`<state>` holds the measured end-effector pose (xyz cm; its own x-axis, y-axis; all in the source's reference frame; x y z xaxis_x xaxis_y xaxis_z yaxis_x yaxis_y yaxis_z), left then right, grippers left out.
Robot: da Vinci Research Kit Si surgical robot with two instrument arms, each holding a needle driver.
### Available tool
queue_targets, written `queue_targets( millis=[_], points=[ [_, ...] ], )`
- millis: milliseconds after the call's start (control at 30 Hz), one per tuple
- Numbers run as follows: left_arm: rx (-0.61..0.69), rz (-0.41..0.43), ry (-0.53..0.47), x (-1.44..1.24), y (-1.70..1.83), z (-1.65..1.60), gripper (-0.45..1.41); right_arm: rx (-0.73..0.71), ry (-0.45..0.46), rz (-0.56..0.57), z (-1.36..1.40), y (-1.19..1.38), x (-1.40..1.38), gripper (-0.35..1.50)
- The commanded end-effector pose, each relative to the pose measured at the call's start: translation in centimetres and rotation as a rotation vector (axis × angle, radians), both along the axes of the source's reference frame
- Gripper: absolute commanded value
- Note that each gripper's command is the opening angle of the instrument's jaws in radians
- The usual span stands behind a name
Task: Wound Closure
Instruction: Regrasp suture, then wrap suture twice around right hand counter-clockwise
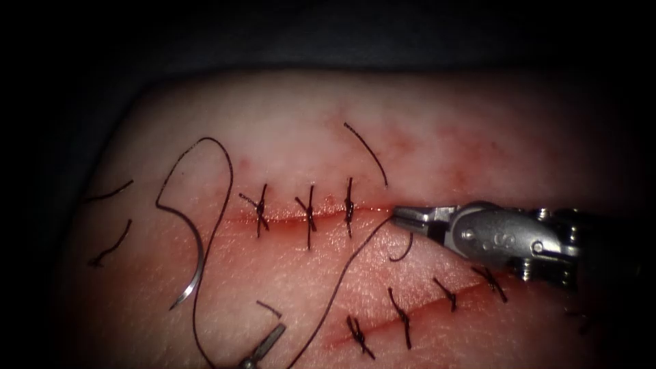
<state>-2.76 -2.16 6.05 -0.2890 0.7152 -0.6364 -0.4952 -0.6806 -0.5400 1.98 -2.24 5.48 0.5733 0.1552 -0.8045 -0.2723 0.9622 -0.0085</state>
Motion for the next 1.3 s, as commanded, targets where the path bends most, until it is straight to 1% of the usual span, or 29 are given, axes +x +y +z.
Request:
queue_targets(
  millis=[33, 67, 133, 167, 233, 300, 433, 567, 633, 700, 733, 800, 833, 867, 900, 933, 967, 1033, 1100, 1133, 1233, 1267, 1300],
  points=[
    [-0.002, 0.001, -0.003, -0.04, 0.03, 0.03, 0.52, -0.002, 0.003, 0.000, 0.02, 0.06, 0.10, -0.35],
    [-0.001, 0.005, -0.007, -0.01, 0.03, 0.02, 0.24, -0.004, 0.005, 0.002, 0.02, 0.06, 0.10, -0.35],
    [0.005, 0.003, -0.009, 0.01, 0.03, 0.02, 0.00, -0.004, 0.005, 0.002, 0.02, 0.05, 0.10, -0.35],
    [0.021, -0.004, -0.013, 0.02, 0.04, 0.01, -0.08, -0.004, 0.005, 0.002, 0.02, 0.05, 0.10, -0.35],
    [0.037, -0.006, -0.020, 0.06, 0.08, 0.00, -0.42, -0.004, 0.005, 0.002, 0.01, 0.05, 0.10, -0.35],
    [0.049, 0.012, -0.045, 0.09, 0.16, -0.03, -0.45, -0.005, 0.005, 0.002, 0.01, 0.05, 0.10, -0.35],
    [0.075, 0.012, -0.050, 0.13, 0.37, -0.07, -0.45, -0.006, 0.005, 0.002, 0.00, 0.03, 0.10, -0.35],
    [0.075, -0.049, -0.049, 0.14, 0.62, -0.11, -0.45, -0.015, 0.008, -0.003, -0.05, -0.01, 0.08, -0.35],
    [0.082, -0.082, -0.061, 0.14, 0.76, -0.12, -0.45, 0.015, 0.019, 0.021, -0.09, -0.04, 0.05, -0.35],
    [0.058, -0.098, -0.062, 0.14, 0.89, -0.11, -0.45, 0.042, 0.058, 0.022, -0.14, -0.04, 0.02, -0.32],
    [0.042, -0.111, -0.064, 0.15, 0.97, -0.10, -0.45, 0.054, 0.093, 0.028, -0.17, -0.03, -0.02, -0.11],
    [0.020, -0.118, -0.055, 0.18, 1.07, -0.07, -0.45, 0.053, 0.142, 0.079, -0.24, -0.01, -0.11, -0.10],
    [0.008, -0.120, -0.048, 0.19, 1.13, -0.05, -0.45, 0.050, 0.174, 0.117, -0.28, 0.01, -0.18, 0.27],
    [-0.001, -0.124, -0.047, 0.20, 1.18, -0.04, -0.45, 0.074, 0.202, 0.157, -0.31, 0.03, -0.23, 0.74],
    [-0.010, -0.129, -0.044, 0.21, 1.22, -0.03, -0.45, 0.101, 0.227, 0.193, -0.33, 0.06, -0.27, 1.09],
    [-0.025, -0.131, -0.040, 0.22, 1.25, -0.02, -0.45, 0.132, 0.271, 0.228, -0.36, 0.10, -0.32, 1.25],
    [-0.049, -0.128, -0.032, 0.24, 1.30, -0.01, -0.45, 0.159, 0.307, 0.245, -0.39, 0.13, -0.35, 1.31],
    [-0.081, -0.133, -0.032, 0.26, 1.37, -0.02, -0.45, 0.221, 0.359, 0.245, -0.45, 0.19, -0.40, 1.35],
    [-0.123, -0.129, -0.027, 0.28, 1.42, -0.04, -0.45, 0.241, 0.373, 0.242, -0.49, 0.25, -0.42, 1.35],
    [-0.142, -0.122, -0.020, 0.29, 1.44, -0.05, -0.45, 0.246, 0.381, 0.236, -0.50, 0.29, -0.42, 1.31],
    [-0.157, -0.122, -0.013, 0.28, 1.46, -0.07, -0.45, 0.265, 0.396, 0.220, -0.50, 0.42, -0.38, 1.08],
    [-0.168, -0.114, -0.015, 0.28, 1.46, -0.08, -0.45, 0.277, 0.395, 0.207, -0.48, 0.48, -0.36, 0.86],
    [-0.168, -0.112, -0.020, 0.28, 1.46, -0.08, -0.45, 0.288, 0.391, 0.196, -0.46, 0.52, -0.35, 0.73]
  ],
)
